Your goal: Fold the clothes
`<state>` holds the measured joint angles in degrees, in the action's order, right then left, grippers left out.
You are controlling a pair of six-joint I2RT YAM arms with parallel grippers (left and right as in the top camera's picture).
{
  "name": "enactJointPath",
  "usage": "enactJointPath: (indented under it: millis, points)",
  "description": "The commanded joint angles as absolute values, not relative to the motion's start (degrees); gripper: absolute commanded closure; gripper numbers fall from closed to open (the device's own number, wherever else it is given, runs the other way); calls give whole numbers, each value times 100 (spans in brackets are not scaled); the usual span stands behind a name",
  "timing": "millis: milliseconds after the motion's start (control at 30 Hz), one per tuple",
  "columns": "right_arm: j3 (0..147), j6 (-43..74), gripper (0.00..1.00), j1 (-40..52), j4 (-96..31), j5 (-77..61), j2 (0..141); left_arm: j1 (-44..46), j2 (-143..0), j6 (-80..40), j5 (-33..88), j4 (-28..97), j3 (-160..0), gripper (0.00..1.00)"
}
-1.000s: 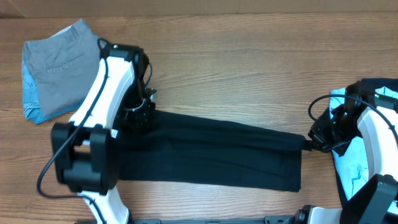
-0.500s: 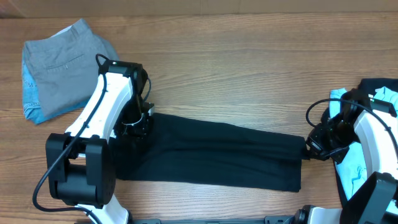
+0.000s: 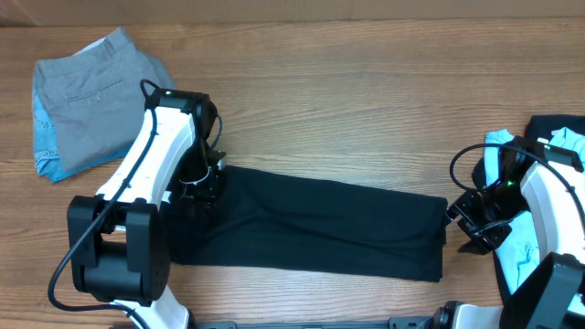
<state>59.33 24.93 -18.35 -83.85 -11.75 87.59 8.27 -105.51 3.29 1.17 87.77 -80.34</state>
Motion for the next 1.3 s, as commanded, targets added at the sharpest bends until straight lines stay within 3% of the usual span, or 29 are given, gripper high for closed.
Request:
enactJointPath:
  millis: [0, 100, 167, 233, 467, 600, 767, 867, 1100, 1267]
  points:
    - [5920, 2580, 40, -1850, -8173, -1133, 8659, 854, -10455, 294, 32, 8768, -8031, 60]
    - [5920, 2574, 41, -1850, -7859, -1111, 8659, 854, -10455, 292, 21, 8720, -8031, 59]
    - [5920, 2521, 50, -1850, -7625, -1188, 8659, 854, -10455, 292, 47, 8643, -8036, 59]
    - [5920, 2486, 51, -1850, -7496, -1184, 8659, 854, -10455, 296, 117, 8604, -8071, 59]
    - [5920, 1170, 52, -1835, -7450, -2038, 8591, 854, -10285, 134, 80, 9284, -8842, 71]
    - [5933, 1170, 50, -1839, -7367, -2403, 8095, 786, -9653, -14, 86, 9258, -9218, 53]
    - [5935, 1297, 36, -1839, -7317, -2541, 6814, 421, -8912, -246, 86, 8989, -9192, 35]
    - [5931, 1575, 26, -1839, -7332, -2515, 6300, 89, -8799, -283, 158, 8952, -9035, 34]
    - [5920, 2265, 26, -1839, -7424, -2198, 6329, -309, -8842, -242, 937, 8241, -7800, 33]
    - [5920, 2279, 25, -1839, -7529, -2123, 7078, -303, -8890, -215, 1020, 7413, -6563, 28]
